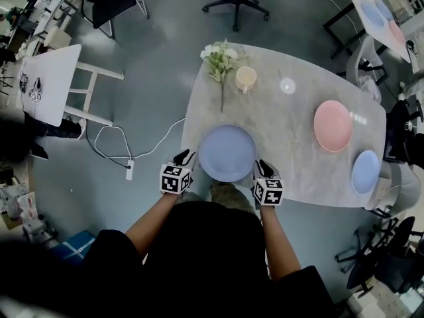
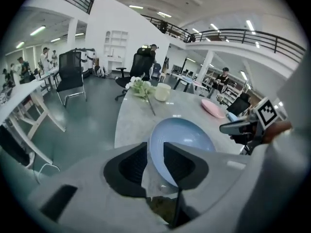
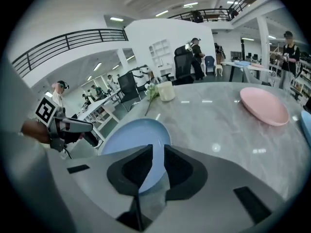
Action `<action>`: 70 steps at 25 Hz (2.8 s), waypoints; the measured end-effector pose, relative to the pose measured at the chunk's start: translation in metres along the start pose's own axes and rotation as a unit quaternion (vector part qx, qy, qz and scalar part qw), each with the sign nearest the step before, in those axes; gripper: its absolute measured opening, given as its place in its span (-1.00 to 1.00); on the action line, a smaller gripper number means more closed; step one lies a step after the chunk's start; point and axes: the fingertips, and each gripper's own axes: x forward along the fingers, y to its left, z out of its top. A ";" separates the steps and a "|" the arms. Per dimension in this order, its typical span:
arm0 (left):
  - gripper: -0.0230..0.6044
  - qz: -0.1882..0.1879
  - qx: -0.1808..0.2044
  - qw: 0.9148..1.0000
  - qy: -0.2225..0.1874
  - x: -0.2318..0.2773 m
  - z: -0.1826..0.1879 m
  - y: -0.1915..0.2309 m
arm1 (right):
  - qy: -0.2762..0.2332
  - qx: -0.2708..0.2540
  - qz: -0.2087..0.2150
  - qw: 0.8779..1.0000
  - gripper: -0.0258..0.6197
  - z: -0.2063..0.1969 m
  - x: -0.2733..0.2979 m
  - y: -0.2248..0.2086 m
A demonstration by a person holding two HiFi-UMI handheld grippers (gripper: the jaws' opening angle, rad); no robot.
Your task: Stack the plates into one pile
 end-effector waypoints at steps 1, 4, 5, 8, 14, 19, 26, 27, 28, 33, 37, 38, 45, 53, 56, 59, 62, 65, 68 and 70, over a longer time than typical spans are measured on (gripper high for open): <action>-0.57 -0.002 -0.014 1.000 0.004 0.007 -0.002 0.002 | 0.009 -0.002 0.003 1.000 -0.80 -0.003 0.007 -0.003; -0.48 -0.001 -0.059 0.998 0.018 0.028 -0.011 0.010 | 0.033 -0.007 0.003 0.999 -0.76 -0.009 0.027 -0.013; -0.47 0.000 -0.072 0.997 0.028 0.034 -0.016 0.013 | 0.041 -0.004 0.003 0.999 -0.76 -0.014 0.032 -0.015; -0.41 -0.008 -0.089 0.994 0.068 0.050 -0.036 0.015 | 0.066 0.000 0.007 0.998 -0.75 -0.029 0.044 -0.015; -0.40 -0.027 -0.111 0.988 0.105 0.069 -0.051 0.013 | 0.076 -0.010 -0.011 0.997 -0.73 -0.035 0.056 -0.015; -0.56 -0.035 -0.116 0.986 0.118 0.081 -0.054 0.005 | 0.085 0.005 -0.010 0.996 -0.74 -0.036 0.066 -0.022; -0.76 -0.058 -0.111 0.983 0.134 0.085 -0.053 0.002 | 0.081 0.042 -0.013 0.996 -0.76 -0.038 0.069 -0.024; -0.76 -0.062 -0.110 0.983 0.135 0.085 -0.053 0.002 | 0.082 0.050 -0.016 0.995 -0.77 -0.038 0.069 -0.024; -0.76 -0.065 -0.115 0.982 0.134 0.083 -0.052 0.002 | 0.084 0.059 -0.018 0.995 -0.78 -0.039 0.068 -0.025; -0.79 -0.060 -0.153 0.982 0.098 0.067 -0.034 0.002 | 0.070 0.084 -0.028 0.994 -0.80 -0.036 0.058 -0.019; -0.79 -0.064 -0.137 0.985 0.084 0.055 -0.023 0.002 | 0.049 0.093 -0.036 0.994 -0.81 -0.023 0.050 -0.013; -0.79 -0.061 -0.130 0.986 0.085 0.051 -0.022 0.003 | 0.046 0.092 -0.036 0.994 -0.82 -0.021 0.048 -0.011; -0.79 -0.078 -0.120 0.986 0.081 0.013 -0.014 0.013 | 0.034 0.108 -0.068 0.991 -0.83 -0.008 0.019 0.023; -0.79 -0.151 -0.089 0.983 0.060 0.000 0.005 -0.011 | 0.029 0.123 -0.101 0.987 -0.83 -0.017 -0.019 0.028; -0.78 -0.172 -0.059 0.981 0.072 -0.005 0.001 -0.021 | 0.029 0.144 -0.114 0.983 -0.83 -0.034 -0.036 0.030; -0.78 -0.184 -0.046 0.979 0.079 -0.010 -0.006 -0.032 | 0.019 0.165 -0.122 0.978 -0.83 -0.051 -0.050 0.031; -0.78 -0.190 -0.050 0.978 0.076 -0.010 -0.005 -0.046 | 0.001 0.184 -0.128 0.975 -0.83 -0.057 -0.062 0.024; -0.78 -0.194 -0.042 0.977 0.076 -0.010 -0.003 -0.071 | -0.010 0.194 -0.133 0.972 -0.83 -0.062 -0.078 0.006; -0.78 -0.201 -0.027 0.976 0.074 -0.007 0.001 -0.097 | -0.027 0.199 -0.138 0.970 -0.83 -0.064 -0.094 -0.014; -0.78 -0.204 -0.013 0.976 0.074 -0.002 0.006 -0.114 | -0.038 0.205 -0.144 0.967 -0.83 -0.065 -0.106 -0.028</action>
